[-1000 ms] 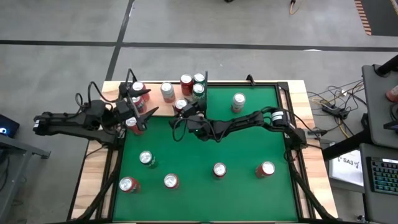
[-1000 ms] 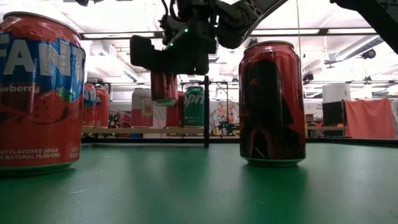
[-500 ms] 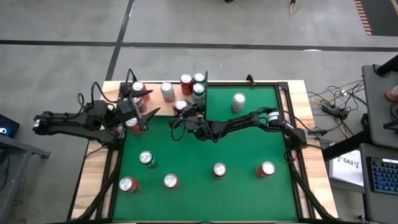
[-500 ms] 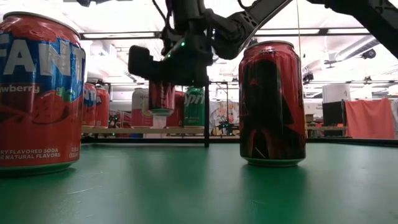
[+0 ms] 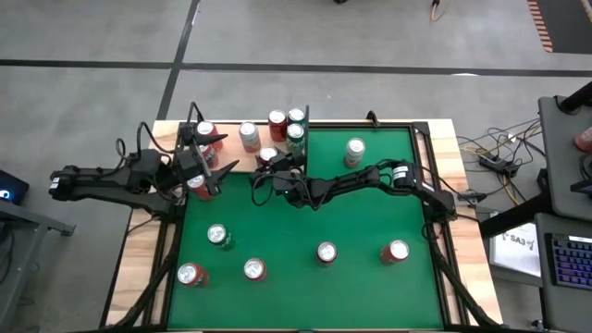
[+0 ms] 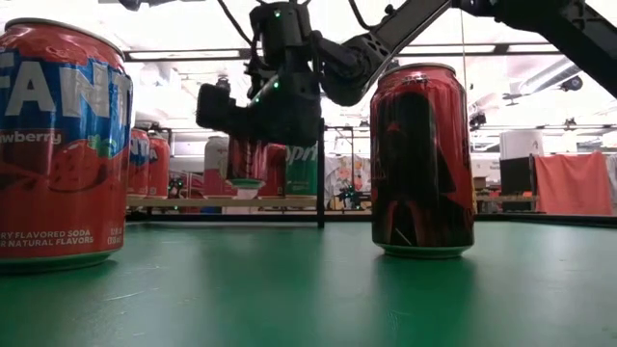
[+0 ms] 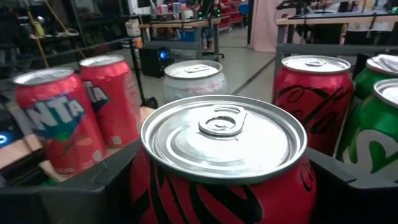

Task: Place canned beverage on shelf
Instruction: Put the red-black soda can on the shelf aligned with the other red-black soda can

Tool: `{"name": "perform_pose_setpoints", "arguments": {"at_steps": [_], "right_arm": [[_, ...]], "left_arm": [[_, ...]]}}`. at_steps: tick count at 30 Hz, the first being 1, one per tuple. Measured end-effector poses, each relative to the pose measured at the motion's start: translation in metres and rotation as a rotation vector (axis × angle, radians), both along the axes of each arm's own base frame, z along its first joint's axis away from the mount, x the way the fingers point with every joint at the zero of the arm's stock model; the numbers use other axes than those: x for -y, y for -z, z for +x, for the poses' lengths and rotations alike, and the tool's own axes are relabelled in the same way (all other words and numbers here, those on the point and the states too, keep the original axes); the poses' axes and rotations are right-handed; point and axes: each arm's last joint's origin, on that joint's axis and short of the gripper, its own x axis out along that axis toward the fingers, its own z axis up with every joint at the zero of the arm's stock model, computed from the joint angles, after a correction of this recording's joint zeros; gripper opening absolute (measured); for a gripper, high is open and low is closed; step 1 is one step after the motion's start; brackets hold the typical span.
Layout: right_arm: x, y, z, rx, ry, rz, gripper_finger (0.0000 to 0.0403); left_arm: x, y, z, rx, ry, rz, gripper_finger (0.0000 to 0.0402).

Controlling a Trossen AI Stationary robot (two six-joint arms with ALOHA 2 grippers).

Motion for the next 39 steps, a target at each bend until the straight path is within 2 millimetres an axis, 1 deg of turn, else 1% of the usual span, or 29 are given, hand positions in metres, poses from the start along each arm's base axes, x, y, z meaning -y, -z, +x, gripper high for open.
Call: {"name": "perform_pose_setpoints", "arguments": {"at_steps": [8,11,16,23,31,34,39], "right_arm": [[0.006,0.009,0.000,-0.016,0.029,0.003,0.0288],[0.006,0.008,0.000,-0.005,0.030,0.004,0.0289],[0.009,0.007,0.001,0.002,0.038,0.005,0.0306],[0.017,0.003,0.002,-0.006,0.054,-0.008,0.0298],[0.025,0.003,0.001,-0.012,0.049,-0.011,0.0322],[0.026,0.004,0.002,-0.015,0.020,-0.006,0.0324],[0.027,0.003,0.002,-0.031,0.018,-0.019,0.0325]], "left_arm": [[0.000,0.000,0.000,-0.005,0.000,0.000,0.0328],[0.000,0.001,0.000,-0.015,0.000,0.001,0.0328],[0.000,0.002,0.000,-0.018,0.000,0.001,0.0328],[0.000,0.002,0.000,-0.018,0.000,0.001,0.0328],[0.000,0.003,0.000,-0.033,0.000,0.002,0.0328],[0.000,0.003,0.000,-0.037,-0.001,0.005,0.0328],[0.000,0.004,0.000,-0.041,-0.001,0.006,0.0328]]}}
